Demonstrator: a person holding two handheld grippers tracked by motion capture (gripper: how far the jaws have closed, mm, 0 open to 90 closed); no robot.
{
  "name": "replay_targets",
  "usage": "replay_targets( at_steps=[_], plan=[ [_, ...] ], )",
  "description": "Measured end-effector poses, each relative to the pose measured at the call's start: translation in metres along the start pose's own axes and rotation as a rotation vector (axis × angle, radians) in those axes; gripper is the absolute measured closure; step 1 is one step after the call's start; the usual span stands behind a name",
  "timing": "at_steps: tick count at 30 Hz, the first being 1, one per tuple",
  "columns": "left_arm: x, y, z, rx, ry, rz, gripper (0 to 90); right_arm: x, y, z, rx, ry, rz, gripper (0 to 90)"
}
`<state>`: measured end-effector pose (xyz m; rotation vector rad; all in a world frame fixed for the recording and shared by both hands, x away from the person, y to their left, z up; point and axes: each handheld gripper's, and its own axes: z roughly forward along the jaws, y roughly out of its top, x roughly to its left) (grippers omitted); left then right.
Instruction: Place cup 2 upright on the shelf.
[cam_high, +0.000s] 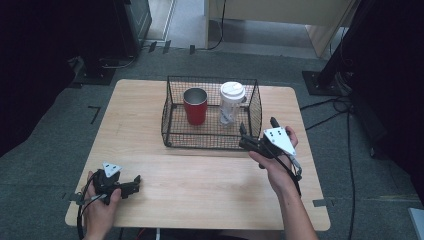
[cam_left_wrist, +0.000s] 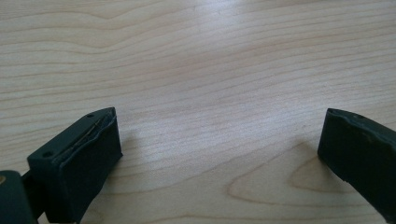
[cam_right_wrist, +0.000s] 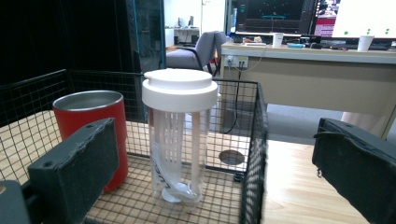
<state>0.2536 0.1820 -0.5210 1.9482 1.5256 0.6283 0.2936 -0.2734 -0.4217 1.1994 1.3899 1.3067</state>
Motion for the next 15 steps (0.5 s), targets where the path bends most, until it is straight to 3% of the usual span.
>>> replay_targets(
  at_steps=[15],
  plan=[
    [0.000,0.000,0.000,0.001,0.000,0.001,0.0,-0.033,-0.022,-0.037,0.007,-0.030,0.001,0.6]
  ],
)
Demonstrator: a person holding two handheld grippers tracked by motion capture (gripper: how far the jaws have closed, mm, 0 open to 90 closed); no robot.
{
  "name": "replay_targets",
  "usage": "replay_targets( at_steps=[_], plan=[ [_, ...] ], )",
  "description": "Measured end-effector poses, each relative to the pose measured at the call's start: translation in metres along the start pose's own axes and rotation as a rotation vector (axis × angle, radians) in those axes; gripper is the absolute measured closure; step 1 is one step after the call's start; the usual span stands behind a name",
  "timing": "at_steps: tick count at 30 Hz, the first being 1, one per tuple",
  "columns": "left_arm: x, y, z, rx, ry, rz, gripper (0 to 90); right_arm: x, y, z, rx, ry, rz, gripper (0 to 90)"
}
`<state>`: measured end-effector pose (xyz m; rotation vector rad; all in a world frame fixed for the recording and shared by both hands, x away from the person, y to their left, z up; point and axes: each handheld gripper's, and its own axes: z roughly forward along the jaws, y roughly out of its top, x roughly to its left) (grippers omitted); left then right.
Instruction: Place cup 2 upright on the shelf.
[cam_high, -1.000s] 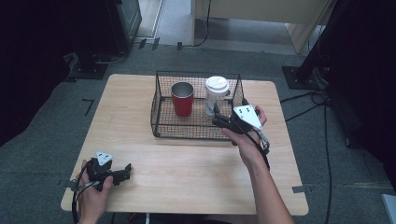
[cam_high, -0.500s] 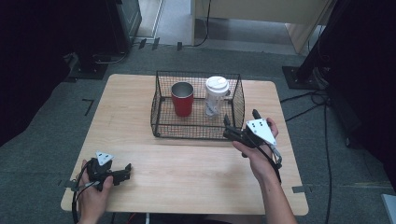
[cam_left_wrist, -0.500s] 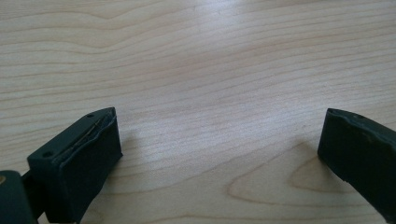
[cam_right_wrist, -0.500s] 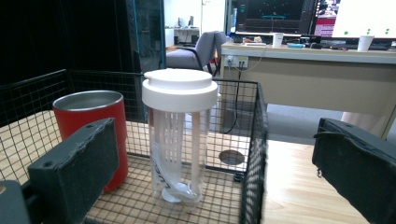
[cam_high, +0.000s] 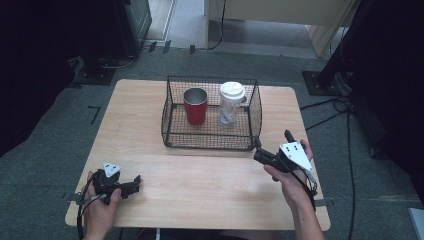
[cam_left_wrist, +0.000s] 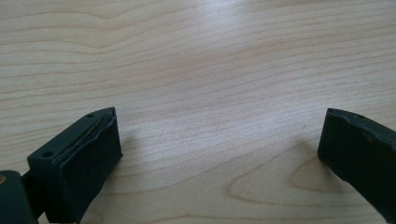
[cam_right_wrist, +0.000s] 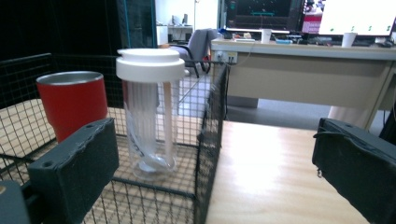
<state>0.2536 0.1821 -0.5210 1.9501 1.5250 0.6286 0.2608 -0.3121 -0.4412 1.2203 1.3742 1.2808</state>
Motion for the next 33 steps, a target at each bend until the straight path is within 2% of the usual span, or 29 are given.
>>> replay_targets(
  at_steps=[8,18,21,24,30,33],
  plan=[
    [0.000,0.000,0.000,0.001,0.000,0.001,0.0,-0.023,-0.016,-0.018,0.030,-0.034,0.012,0.6],
    [0.000,0.000,0.000,0.001,0.000,0.001,0.0,-0.051,-0.046,-0.040,0.087,-0.083,0.023,0.6],
    [0.000,0.000,0.000,0.001,0.001,0.001,0.0,-0.059,-0.055,-0.045,0.115,-0.101,0.027,0.6],
    [0.000,0.000,0.000,0.001,0.001,0.001,0.0,-0.066,-0.063,-0.048,0.142,-0.122,0.009,0.6],
    [0.000,0.000,0.000,0.001,0.000,0.001,0.0,-0.077,-0.073,-0.052,0.211,-0.147,0.028,0.6],
    [0.000,0.000,0.000,0.001,0.000,0.001,0.0,-0.080,-0.079,-0.054,0.249,-0.155,0.015,0.9]
  ],
)
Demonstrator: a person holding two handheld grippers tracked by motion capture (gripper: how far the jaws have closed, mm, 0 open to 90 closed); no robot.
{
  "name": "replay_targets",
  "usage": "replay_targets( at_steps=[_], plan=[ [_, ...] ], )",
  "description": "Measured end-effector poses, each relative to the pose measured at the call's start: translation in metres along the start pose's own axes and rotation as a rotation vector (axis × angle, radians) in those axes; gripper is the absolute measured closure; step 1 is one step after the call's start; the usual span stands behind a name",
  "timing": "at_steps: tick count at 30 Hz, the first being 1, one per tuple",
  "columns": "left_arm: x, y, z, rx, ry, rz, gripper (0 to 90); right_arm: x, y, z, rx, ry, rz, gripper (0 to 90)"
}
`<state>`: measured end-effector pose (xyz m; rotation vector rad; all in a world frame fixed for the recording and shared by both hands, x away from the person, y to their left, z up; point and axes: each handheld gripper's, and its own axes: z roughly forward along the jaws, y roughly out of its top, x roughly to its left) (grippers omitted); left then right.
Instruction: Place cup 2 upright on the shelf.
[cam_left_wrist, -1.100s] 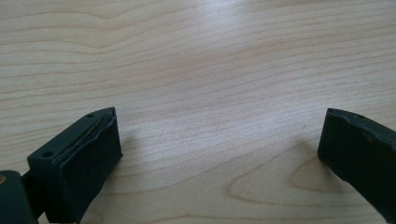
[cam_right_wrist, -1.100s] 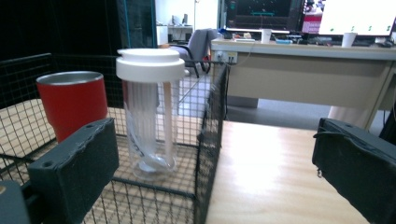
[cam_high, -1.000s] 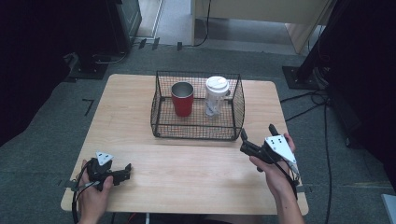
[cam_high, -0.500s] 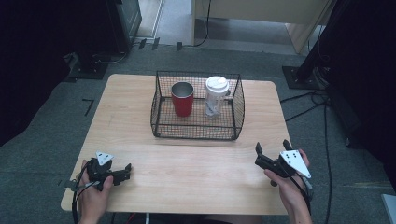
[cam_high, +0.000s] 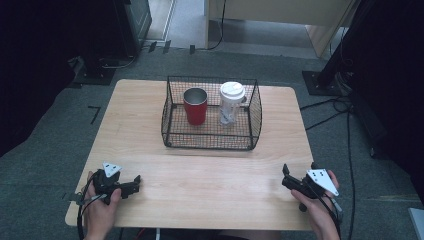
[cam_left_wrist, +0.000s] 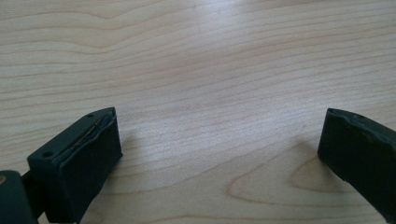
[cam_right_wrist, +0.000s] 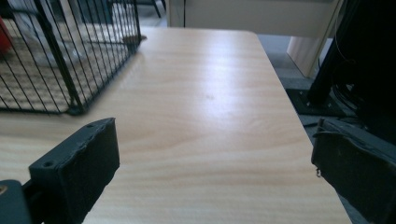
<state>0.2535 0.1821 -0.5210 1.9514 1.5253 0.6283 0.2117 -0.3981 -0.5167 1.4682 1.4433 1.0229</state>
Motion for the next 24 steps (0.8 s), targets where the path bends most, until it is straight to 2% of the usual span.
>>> replay_targets(
  at_steps=[3,7,14,17,21,24],
  plan=[
    [0.000,0.000,0.000,0.000,0.000,0.000,0.0,-0.002,-0.005,0.001,0.039,-0.006,-0.013,1.8],
    [0.000,0.000,0.000,0.000,0.000,0.000,0.0,-0.005,-0.006,-0.001,0.058,-0.005,-0.007,6.8],
    [0.000,0.000,0.000,0.000,0.000,0.000,0.0,-0.018,-0.008,-0.006,0.125,0.001,0.044,6.9],
    [0.000,0.000,0.000,0.000,0.000,0.000,0.0,-0.022,-0.009,-0.007,0.174,0.023,0.028,6.9],
    [0.000,0.000,0.000,0.000,0.000,0.000,0.0,-0.025,-0.010,-0.009,0.219,0.015,0.006,13.8],
    [0.000,0.000,0.000,0.000,0.000,0.000,0.0,-0.028,-0.011,-0.009,0.260,0.007,-0.011,13.8]
  ],
)
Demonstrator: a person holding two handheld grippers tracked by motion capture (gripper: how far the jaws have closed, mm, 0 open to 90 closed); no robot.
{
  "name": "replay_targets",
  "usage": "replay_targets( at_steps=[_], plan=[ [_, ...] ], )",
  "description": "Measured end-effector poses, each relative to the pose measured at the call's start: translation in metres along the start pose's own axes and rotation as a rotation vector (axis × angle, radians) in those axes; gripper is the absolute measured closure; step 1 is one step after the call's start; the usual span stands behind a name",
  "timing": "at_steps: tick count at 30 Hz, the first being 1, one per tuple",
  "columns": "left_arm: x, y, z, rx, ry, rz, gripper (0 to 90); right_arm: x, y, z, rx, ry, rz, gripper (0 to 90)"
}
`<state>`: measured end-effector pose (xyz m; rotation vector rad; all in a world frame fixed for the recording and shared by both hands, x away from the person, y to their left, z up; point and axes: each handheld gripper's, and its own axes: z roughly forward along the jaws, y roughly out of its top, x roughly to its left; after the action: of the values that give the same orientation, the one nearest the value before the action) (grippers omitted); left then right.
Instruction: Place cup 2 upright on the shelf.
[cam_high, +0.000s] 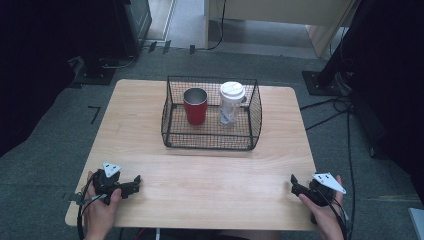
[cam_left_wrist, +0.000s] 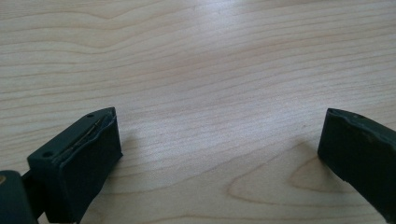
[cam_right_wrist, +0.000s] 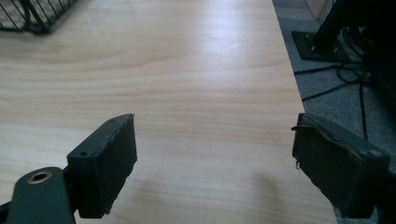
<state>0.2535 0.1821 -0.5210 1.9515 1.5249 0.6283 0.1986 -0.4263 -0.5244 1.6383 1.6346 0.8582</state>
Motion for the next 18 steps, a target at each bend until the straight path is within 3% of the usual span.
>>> replay_targets(
  at_steps=[5,9,11,18],
  plan=[
    [0.000,0.000,0.000,0.000,0.000,0.000,0.0,-0.008,-0.003,-0.002,0.043,0.034,-0.011,7.8],
    [0.000,0.000,0.000,0.000,0.000,0.000,0.0,-0.006,-0.005,-0.001,0.121,0.016,-0.065,7.0],
    [0.000,0.000,0.000,0.000,0.000,0.000,0.0,-0.006,-0.006,-0.001,0.120,0.011,-0.067,7.0],
    [0.000,0.000,0.000,0.000,0.000,0.000,0.0,-0.012,-0.005,0.002,0.161,0.026,-0.001,0.8]
  ],
)
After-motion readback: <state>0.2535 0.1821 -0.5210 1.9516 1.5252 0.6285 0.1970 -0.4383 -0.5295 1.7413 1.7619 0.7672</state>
